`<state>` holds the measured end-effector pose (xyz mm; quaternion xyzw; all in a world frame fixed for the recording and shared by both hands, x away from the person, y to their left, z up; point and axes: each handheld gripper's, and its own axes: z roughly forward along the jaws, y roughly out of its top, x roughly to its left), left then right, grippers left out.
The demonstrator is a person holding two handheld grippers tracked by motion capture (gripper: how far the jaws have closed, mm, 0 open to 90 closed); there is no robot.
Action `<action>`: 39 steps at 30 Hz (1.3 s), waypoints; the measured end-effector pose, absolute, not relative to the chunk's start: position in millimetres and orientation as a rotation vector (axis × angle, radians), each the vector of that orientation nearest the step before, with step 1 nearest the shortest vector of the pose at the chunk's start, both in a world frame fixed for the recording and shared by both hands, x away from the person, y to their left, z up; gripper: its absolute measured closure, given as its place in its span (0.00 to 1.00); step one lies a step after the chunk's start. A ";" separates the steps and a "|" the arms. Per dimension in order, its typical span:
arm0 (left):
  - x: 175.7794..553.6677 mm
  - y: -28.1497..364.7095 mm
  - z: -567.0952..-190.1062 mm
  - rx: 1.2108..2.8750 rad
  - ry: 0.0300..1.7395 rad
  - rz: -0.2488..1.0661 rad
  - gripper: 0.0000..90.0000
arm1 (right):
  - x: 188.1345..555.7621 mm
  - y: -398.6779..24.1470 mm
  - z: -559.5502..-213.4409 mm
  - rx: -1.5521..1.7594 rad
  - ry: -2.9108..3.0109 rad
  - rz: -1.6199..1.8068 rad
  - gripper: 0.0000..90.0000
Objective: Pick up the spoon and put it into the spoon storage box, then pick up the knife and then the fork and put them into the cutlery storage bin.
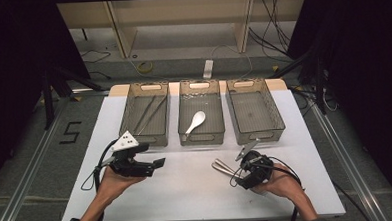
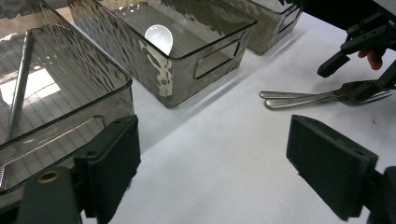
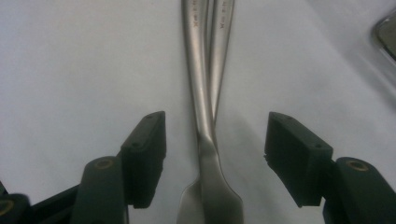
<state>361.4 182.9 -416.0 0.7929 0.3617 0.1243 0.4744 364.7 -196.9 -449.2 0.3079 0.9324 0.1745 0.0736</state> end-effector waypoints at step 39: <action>354.5 182.3 -416.6 1.962 0.855 0.347 0.20 | 369.4 -189.5 -457.6 0.869 2.879 0.427 0.88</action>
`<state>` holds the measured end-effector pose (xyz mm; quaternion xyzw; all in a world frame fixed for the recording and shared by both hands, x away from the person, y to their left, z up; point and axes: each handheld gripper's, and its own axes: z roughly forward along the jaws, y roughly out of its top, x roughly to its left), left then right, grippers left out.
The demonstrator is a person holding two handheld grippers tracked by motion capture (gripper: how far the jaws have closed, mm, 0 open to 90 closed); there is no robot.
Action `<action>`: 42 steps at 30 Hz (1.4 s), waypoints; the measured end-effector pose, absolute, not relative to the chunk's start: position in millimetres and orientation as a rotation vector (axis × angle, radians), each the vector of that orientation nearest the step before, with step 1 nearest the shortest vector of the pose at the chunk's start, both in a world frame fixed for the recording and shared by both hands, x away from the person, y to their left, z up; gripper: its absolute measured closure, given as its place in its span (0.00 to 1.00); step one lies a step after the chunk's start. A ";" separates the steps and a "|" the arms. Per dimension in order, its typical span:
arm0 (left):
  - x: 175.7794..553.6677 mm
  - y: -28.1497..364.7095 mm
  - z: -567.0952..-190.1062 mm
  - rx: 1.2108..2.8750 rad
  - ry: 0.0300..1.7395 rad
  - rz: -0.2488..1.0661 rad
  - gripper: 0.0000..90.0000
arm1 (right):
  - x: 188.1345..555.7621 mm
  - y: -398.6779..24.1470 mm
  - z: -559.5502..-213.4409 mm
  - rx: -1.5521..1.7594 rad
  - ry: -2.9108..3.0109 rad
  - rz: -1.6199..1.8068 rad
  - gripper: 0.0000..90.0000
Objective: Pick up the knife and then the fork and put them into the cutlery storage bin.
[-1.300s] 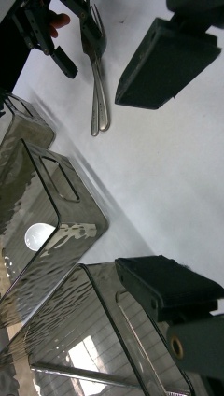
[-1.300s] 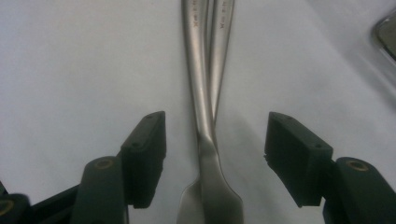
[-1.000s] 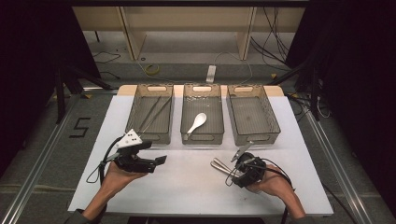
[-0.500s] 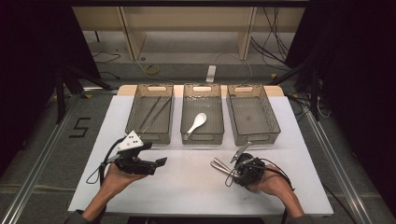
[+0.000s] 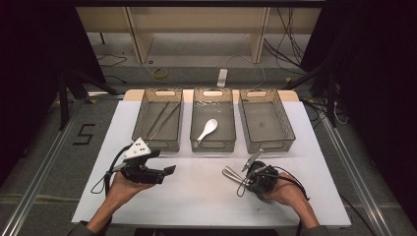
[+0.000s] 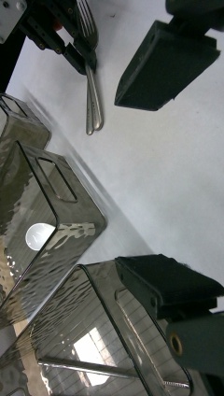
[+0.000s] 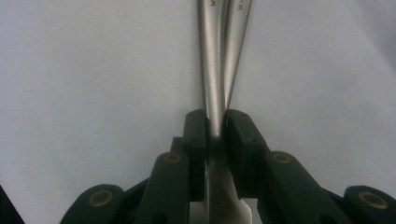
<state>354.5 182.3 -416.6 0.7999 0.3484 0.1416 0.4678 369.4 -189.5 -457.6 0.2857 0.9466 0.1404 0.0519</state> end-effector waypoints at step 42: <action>354.4 188.3 -414.0 1.890 0.860 0.348 0.21 | 382.7 -220.6 -406.2 0.898 2.697 0.678 0.90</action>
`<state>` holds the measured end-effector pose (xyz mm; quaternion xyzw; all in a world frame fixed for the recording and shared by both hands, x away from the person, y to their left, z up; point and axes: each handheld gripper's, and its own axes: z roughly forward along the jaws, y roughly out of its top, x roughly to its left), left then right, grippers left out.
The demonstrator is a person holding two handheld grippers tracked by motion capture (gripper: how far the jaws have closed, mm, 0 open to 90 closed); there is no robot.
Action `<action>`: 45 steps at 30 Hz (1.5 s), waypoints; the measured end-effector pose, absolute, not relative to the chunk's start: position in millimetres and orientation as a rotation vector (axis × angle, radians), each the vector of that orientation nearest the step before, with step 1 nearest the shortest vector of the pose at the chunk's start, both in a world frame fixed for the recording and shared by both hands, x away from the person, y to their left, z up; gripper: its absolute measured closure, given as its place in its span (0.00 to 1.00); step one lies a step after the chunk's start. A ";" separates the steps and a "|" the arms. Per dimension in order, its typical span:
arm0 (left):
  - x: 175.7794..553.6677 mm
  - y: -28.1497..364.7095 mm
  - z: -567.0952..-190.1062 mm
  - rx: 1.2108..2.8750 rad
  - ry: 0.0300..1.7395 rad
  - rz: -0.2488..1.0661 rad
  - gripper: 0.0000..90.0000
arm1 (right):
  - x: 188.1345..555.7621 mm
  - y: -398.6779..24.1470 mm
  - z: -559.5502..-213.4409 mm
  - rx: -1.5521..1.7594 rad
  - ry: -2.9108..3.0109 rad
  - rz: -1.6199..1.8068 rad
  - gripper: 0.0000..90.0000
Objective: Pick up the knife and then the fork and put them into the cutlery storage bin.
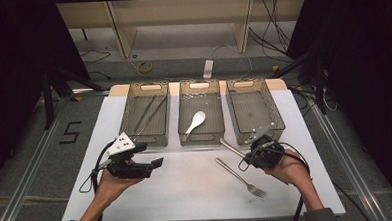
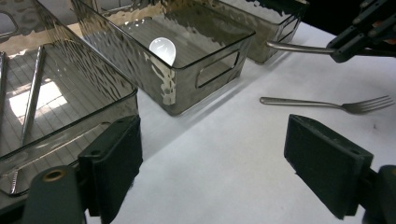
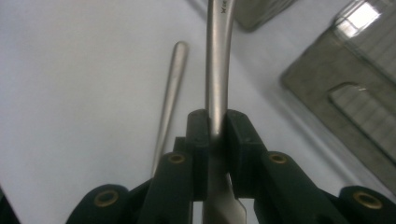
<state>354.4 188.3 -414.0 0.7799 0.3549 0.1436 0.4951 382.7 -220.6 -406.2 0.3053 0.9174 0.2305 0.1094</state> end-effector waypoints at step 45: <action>346.4 199.6 -412.7 1.829 0.889 0.315 0.19 | 500.4 -224.3 -354.6 1.140 2.465 0.721 0.90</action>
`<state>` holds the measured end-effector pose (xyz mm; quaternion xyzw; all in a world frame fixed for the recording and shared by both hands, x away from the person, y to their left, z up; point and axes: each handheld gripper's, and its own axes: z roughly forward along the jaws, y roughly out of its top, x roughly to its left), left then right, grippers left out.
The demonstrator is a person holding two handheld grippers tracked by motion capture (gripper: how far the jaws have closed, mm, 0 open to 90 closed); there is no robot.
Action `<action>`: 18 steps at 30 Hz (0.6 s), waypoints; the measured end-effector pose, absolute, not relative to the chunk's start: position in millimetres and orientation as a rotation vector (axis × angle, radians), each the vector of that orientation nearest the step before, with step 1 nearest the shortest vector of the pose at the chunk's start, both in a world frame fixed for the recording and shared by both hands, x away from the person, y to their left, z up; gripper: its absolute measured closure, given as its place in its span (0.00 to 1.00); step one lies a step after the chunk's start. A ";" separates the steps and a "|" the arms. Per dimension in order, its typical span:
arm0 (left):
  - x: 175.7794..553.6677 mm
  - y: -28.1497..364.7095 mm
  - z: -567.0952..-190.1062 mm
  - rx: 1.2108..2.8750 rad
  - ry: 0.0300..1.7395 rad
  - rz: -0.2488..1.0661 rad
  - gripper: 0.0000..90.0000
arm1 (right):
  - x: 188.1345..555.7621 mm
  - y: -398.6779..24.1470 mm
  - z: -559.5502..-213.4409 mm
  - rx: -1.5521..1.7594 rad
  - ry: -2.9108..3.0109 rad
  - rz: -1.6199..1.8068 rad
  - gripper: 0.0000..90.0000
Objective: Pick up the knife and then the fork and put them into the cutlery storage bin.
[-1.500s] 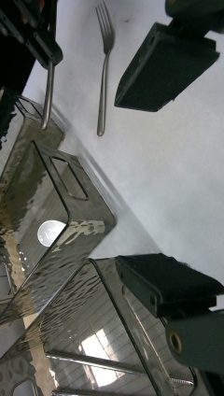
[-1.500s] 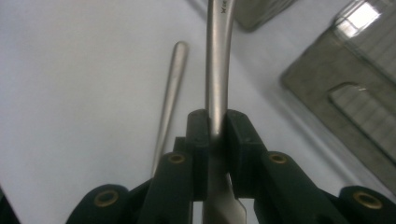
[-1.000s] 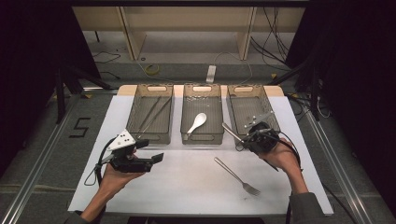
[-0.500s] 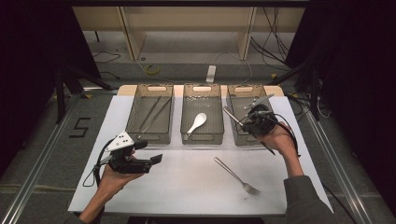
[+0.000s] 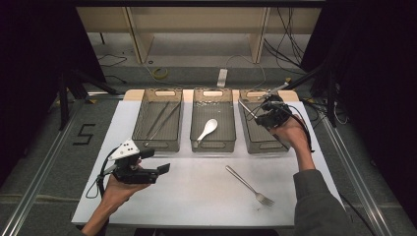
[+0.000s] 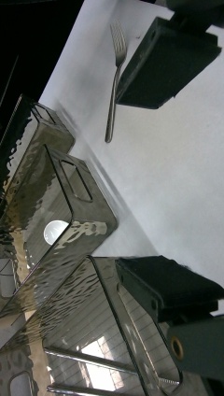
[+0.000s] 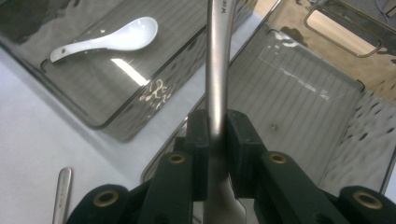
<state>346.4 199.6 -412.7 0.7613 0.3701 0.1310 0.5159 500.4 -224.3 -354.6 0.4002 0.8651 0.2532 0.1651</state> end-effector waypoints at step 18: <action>346.4 199.0 -412.0 1.821 0.883 0.325 0.19 | 533.6 -222.2 -355.7 1.252 2.410 0.705 0.90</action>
